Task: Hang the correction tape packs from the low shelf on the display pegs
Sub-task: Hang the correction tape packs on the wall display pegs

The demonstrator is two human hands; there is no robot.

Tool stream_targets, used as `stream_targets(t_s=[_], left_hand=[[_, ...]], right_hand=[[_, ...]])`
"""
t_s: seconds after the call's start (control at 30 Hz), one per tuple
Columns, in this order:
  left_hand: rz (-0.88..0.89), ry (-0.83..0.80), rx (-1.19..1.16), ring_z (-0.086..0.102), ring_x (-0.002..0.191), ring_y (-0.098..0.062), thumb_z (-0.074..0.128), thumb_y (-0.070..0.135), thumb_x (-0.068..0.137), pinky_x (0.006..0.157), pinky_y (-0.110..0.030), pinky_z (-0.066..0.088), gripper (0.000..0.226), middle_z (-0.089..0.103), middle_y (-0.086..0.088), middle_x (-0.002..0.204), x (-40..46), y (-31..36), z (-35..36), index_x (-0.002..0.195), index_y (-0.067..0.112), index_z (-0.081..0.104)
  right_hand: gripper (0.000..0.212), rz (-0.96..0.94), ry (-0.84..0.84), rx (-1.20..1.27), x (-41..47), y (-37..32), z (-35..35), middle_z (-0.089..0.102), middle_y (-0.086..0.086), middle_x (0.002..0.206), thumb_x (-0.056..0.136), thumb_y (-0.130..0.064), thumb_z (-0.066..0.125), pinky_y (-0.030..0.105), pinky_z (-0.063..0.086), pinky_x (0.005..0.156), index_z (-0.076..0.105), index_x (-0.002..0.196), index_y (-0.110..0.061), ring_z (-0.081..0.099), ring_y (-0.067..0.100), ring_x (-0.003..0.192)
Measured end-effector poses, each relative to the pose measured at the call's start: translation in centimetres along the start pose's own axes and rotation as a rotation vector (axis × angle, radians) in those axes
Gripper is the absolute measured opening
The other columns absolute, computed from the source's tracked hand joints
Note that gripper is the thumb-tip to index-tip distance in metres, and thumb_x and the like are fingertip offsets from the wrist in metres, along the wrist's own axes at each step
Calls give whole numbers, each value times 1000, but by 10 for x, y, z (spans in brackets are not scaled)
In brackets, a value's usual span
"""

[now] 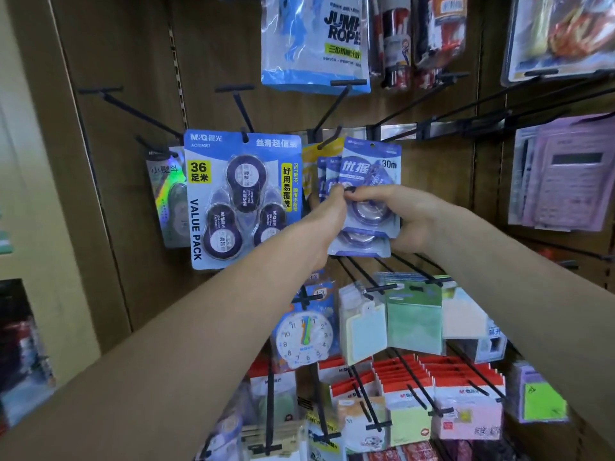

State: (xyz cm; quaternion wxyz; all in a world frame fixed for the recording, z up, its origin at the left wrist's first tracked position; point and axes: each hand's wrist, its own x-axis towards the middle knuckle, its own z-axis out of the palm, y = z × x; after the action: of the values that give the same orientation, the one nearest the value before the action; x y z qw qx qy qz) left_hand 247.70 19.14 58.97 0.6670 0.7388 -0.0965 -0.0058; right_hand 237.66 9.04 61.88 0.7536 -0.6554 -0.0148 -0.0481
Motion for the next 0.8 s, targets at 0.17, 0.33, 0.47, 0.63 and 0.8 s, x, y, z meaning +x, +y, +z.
stream_targets(t_s=[0.17,0.33,0.47,0.63,0.8], left_hand=[[-11,-69,-21,59,137,-30,43,92,41,114,-53,46,123,58,-3,153,-18,-6,-1,153,39,45],[180,-99,-8,52,140,-24,56,75,83,117,-52,42,90,47,8,157,-96,11,-10,158,34,29],[278,-63,-29,67,124,-22,60,75,73,109,-51,51,80,66,4,138,-123,2,-9,140,31,51],[399,-7,-27,71,97,-9,69,37,99,87,-31,56,28,73,3,109,-138,-7,-15,119,19,59],[429,-25,-35,65,73,9,75,24,95,60,-8,45,26,71,9,101,-141,-18,-25,112,27,55]], right_hand=[[19,-20,-55,37,-8,7,-10,76,13,105,90,-16,73,41,64,82,73,109,-13,75,26,88],[37,-84,-126,80,-33,14,-27,72,16,130,97,-18,65,38,63,91,69,131,-6,71,30,118],[21,-145,-200,-9,-58,18,-33,79,9,112,96,-18,62,31,65,83,78,108,-14,77,20,99],[20,-189,-199,-97,-78,28,-33,80,9,104,83,-24,71,34,64,74,81,98,-16,78,21,88],[30,-231,-147,-129,-84,40,-31,78,11,119,91,-15,71,36,63,81,74,122,-14,76,27,107]])
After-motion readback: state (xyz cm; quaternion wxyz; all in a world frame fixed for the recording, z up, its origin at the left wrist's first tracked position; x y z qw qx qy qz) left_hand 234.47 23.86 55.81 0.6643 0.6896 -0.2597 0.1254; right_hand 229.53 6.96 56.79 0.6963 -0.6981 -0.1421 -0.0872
